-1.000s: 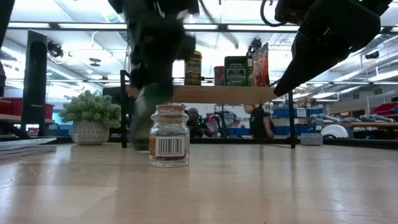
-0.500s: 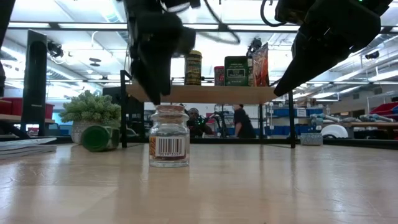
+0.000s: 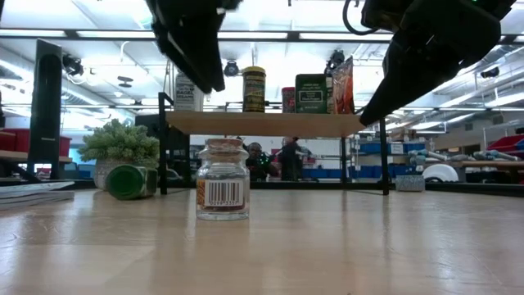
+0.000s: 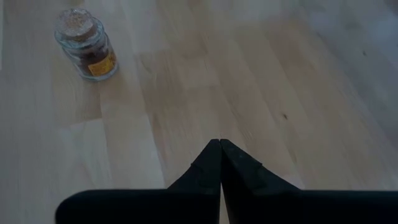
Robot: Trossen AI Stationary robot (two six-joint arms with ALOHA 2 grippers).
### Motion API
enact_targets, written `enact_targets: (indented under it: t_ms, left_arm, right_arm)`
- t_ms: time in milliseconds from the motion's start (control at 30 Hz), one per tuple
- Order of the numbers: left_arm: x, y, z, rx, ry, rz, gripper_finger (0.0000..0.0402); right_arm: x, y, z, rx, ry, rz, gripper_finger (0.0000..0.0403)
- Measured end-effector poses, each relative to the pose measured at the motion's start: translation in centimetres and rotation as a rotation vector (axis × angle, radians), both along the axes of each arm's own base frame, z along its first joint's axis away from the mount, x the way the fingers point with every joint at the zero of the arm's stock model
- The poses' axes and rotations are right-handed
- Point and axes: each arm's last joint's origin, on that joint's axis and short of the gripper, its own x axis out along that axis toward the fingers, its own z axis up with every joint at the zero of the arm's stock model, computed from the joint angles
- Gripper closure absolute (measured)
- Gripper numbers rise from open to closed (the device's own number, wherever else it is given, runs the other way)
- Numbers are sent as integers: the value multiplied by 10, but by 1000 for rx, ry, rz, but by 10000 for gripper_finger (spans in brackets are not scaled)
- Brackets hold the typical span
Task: Shelf spices
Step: Put the green seasoning bottle on the shelf
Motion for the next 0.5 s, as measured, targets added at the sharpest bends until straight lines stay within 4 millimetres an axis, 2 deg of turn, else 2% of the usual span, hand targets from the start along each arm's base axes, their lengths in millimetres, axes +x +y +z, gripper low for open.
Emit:
enact_targets:
  t_ms: [133,233,400,500]
  left_arm:
    - [-13,-20,-1,33,-52,-11,15]
    - [-32,-25,-9,18,-87,4,15]
    - [-80,-18,-30,-66,-173,58,15]
    - [-111,-12,-39,-140,-275,40,15]
  right_arm:
    - [0,0,0,0,-1,0,396]
    - [0,0,0,-2,-5,-1,399]
    - [3,-1,2,8,-29,-8,400]
    - [12,-4,7,16,-98,4,395]
